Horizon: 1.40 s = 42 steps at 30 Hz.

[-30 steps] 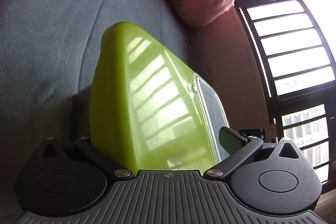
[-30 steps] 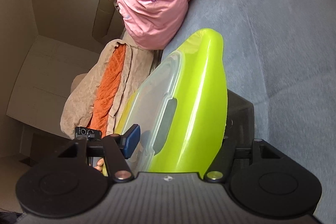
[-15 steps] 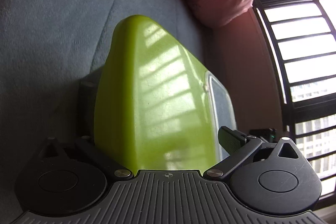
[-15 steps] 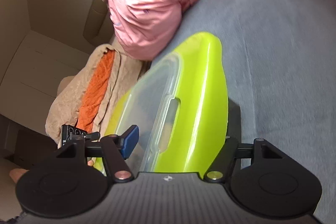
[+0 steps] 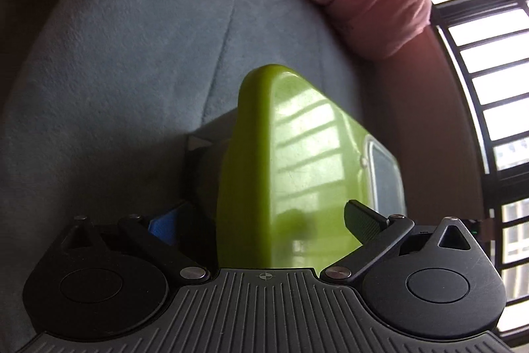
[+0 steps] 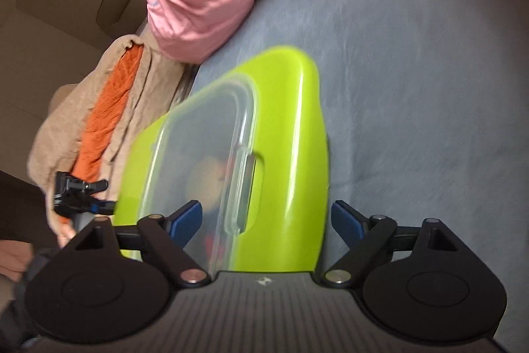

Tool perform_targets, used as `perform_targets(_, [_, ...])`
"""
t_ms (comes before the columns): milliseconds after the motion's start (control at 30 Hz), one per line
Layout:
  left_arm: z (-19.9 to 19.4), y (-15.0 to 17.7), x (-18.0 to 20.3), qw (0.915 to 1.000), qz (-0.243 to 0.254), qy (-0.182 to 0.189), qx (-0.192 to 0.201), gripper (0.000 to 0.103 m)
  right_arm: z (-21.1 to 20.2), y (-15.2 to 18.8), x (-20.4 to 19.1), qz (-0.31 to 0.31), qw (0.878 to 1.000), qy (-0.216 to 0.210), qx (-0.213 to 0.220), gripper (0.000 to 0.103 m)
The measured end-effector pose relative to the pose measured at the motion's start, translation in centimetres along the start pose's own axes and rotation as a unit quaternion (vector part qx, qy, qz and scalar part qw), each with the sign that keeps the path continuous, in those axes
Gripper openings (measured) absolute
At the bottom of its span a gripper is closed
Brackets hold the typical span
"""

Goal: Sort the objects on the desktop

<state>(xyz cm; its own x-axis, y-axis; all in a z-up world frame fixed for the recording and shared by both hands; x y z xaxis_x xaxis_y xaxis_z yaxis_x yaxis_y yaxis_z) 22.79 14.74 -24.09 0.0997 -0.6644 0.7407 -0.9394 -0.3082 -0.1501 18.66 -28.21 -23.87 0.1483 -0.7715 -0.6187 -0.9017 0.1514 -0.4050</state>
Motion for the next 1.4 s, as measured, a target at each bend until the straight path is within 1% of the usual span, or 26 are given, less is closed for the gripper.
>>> perform_targets(67, [0.0, -0.1, 1.0, 0.9998, 0.009, -0.013, 0.008, 0.102, -0.1, -0.2, -0.7, 0.000, 1.000, -0.002, 0.006, 0.072])
perform_targets(133, [-0.1, -0.5, 1.6, 0.9979, 0.043, -0.046, 0.016, 0.102, 0.0, -0.4, -1.8, -0.016, 1.000, -0.008, 0.015, 0.071])
perform_targets(167, [-0.1, -0.7, 1.7, 0.9968, 0.054, -0.057, 0.017, 0.102, 0.0, -0.5, -2.3, -0.023, 1.000, -0.008, 0.019, 0.071])
perform_targets(200, [0.0, -0.8, 1.7, 0.9965, 0.052, -0.063, 0.017, 0.102, 0.1, -0.7, -2.5, -0.025, 0.999, -0.009, 0.021, 0.071])
perform_targets(300, [1.2, -0.5, 1.5, 0.9979, 0.033, -0.055, 0.002, 0.101, 0.7, -0.6, -1.7, -0.007, 1.000, -0.007, 0.009, 0.071])
perform_targets(400, [2.1, -0.3, 2.4, 0.9969, 0.049, -0.061, -0.004, 0.101, 0.5, -0.2, -0.6, 0.016, 1.000, -0.016, 0.016, 0.071])
perform_targets(467, [2.3, -0.5, 2.8, 0.9968, 0.050, -0.061, -0.011, 0.101, 0.4, -0.6, -0.1, 0.026, 0.999, -0.009, 0.027, 0.072])
perform_targets(500, [2.2, -0.4, 2.8, 0.9966, 0.041, -0.066, -0.026, 0.102, 0.3, -0.8, 0.2, 0.031, 0.999, -0.004, 0.033, 0.072])
perform_targets(533, [2.2, -0.1, 2.7, 0.9956, 0.031, -0.072, -0.051, 0.102, 0.3, -0.8, 0.5, 0.040, 0.999, 0.006, 0.035, 0.076])
perform_targets(567, [2.0, 0.4, 2.4, 0.9929, 0.022, -0.082, -0.083, 0.102, 0.3, -0.8, 0.8, 0.051, 0.998, 0.019, 0.035, 0.083])
perform_targets(600, [1.7, 1.0, 2.0, 0.9890, 0.018, -0.098, -0.109, 0.102, 0.2, -0.6, 1.1, 0.069, 0.997, 0.031, 0.029, 0.087])
perform_targets(633, [1.1, 1.5, 1.5, 0.9849, 0.019, -0.121, -0.122, 0.103, 0.0, -0.3, 1.5, 0.093, 0.995, 0.036, 0.019, 0.089])
perform_targets(667, [0.2, 1.9, 1.0, 0.9821, 0.019, -0.144, -0.120, 0.103, -0.3, 0.2, 1.7, 0.117, 0.993, 0.034, 0.009, 0.089])
perform_targets(733, [-1.9, 2.4, 0.3, 0.9773, 0.012, -0.186, -0.101, 0.103, -1.5, 1.2, 1.9, 0.152, 0.988, 0.025, 0.006, 0.089])
perform_targets(767, [-3.1, 2.8, 0.1, 0.9733, 0.013, -0.209, -0.093, 0.103, -2.3, 1.7, 2.0, 0.164, 0.986, 0.034, 0.006, 0.089])
perform_targets(800, [-4.4, 3.3, 0.4, 0.9690, 0.022, -0.231, -0.086, 0.103, -3.2, 2.4, 1.8, 0.168, 0.984, 0.053, 0.000, 0.089])
perform_targets(833, [-5.7, 4.0, 1.4, 0.9660, 0.036, -0.244, -0.077, 0.103, -4.2, 3.1, 1.6, 0.167, 0.983, 0.076, -0.009, 0.089])
perform_targets(867, [-6.9, 4.7, 2.8, 0.9646, 0.052, -0.250, -0.066, 0.103, -5.2, 3.6, 0.7, 0.151, 0.984, 0.098, -0.014, 0.089])
perform_targets(933, [-8.7, 6.2, 7.0, 0.9665, 0.079, -0.241, -0.039, 0.103, -7.5, 4.1, -2.5, 0.091, 0.987, 0.133, -0.011, 0.089])
perform_targets(1000, [-10.0, 8.1, 11.2, 0.9678, 0.102, -0.230, -0.015, 0.103, -9.7, 4.2, -6.7, 0.041, 0.987, 0.154, 0.000, 0.091])
perform_targets(1067, [-10.6, 10.4, 15.1, 0.9678, 0.118, -0.222, 0.001, 0.103, -11.5, 4.1, -10.9, 0.011, 0.986, 0.164, 0.018, 0.099])
perform_targets(1100, [-10.8, 11.6, 16.8, 0.9682, 0.124, -0.217, 0.014, 0.103, -12.2, 4.0, -13.1, 0.003, 0.987, 0.158, 0.027, 0.100])
perform_targets(1167, [-10.5, 14.0, 19.7, 0.9688, 0.135, -0.203, 0.046, 0.103, -13.1, 4.3, -17.0, -0.004, 0.991, 0.131, 0.038, 0.102])
perform_targets(1233, [-9.4, 16.0, 21.5, 0.9687, 0.137, -0.196, 0.065, 0.103, -13.2, 4.9, -19.6, -0.011, 0.990, 0.131, 0.045, 0.103])
perform_targets(1300, [-7.9, 17.7, 21.9, 0.9670, 0.134, -0.201, 0.081, 0.103, -13.2, 5.6, -21.9, -0.018, 0.989, 0.137, 0.053, 0.103])
perform_targets(1400, [-7.5, 18.7, 20.7, 0.9579, 0.139, -0.227, 0.108, 0.103, -12.1, 7.2, -22.8, -0.022, 0.982, 0.175, 0.066, 0.103])
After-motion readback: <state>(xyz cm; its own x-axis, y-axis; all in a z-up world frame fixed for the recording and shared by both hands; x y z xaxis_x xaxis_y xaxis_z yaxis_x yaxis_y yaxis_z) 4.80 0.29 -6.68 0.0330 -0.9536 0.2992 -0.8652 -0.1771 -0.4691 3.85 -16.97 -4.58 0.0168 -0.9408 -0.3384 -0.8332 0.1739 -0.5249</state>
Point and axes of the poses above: each gripper's, at about its wrist camera, not at the fingertips, and z roughly the way its jaws point, x to its right, y to its underside, the point moved 9 cm from there along z, roughly the way its jaws point, and after that the axes turned 6 degrees about -z, right-handed, at the moved point
